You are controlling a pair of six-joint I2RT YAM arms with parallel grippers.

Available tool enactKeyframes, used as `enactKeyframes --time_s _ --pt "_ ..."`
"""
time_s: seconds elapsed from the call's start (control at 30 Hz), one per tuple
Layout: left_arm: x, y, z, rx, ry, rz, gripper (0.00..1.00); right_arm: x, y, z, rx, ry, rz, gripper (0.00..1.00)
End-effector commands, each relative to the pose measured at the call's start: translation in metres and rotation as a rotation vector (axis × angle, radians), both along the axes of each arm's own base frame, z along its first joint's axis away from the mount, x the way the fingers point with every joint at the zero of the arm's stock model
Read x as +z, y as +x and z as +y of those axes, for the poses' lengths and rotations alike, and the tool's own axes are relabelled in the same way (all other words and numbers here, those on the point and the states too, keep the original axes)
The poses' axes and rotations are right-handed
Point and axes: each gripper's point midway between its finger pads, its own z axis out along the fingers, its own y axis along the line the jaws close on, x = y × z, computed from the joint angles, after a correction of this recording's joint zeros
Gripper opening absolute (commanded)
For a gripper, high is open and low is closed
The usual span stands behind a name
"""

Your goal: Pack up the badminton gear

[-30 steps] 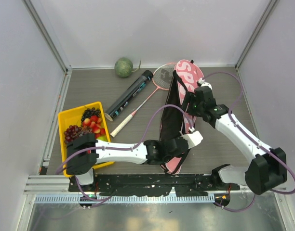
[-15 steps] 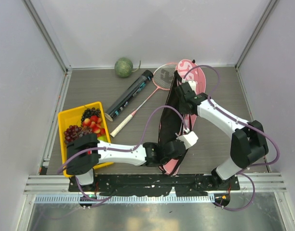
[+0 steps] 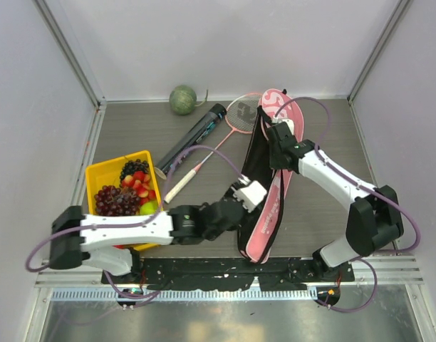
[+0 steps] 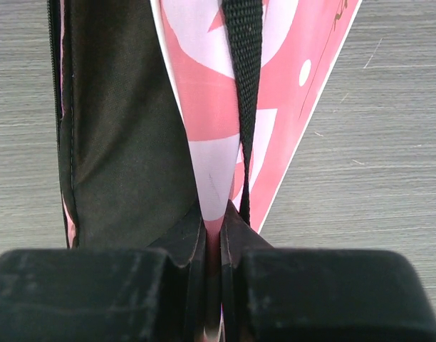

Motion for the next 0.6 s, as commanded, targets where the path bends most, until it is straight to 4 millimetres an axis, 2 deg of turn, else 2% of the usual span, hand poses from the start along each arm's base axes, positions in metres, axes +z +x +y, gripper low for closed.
enactKeyframes --time_s 0.0,0.03,0.17,0.23,0.37,0.47,0.57 --pt "0.040 0.018 0.049 0.031 -0.006 0.016 0.55 0.031 0.005 0.000 0.036 0.106 -0.111 0.05" --pt "0.041 0.028 0.060 0.047 0.019 0.042 0.56 0.037 0.005 0.000 0.039 0.126 -0.131 0.05" --pt "0.020 0.078 0.101 0.119 0.149 0.184 0.54 0.042 0.000 -0.001 0.046 0.180 -0.162 0.05" --pt "0.006 0.101 0.111 0.141 0.229 0.213 0.53 0.041 -0.003 -0.004 0.034 0.194 -0.166 0.05" --pt "-0.014 0.132 0.118 0.158 0.334 0.280 0.52 0.045 -0.003 -0.005 0.027 0.253 -0.201 0.05" --pt "-0.039 0.146 0.122 0.170 0.364 0.388 0.49 0.048 -0.002 -0.002 0.039 0.275 -0.205 0.05" --pt "-0.056 0.157 0.126 0.181 0.399 0.407 0.52 0.047 -0.002 0.001 0.056 0.290 -0.193 0.05"
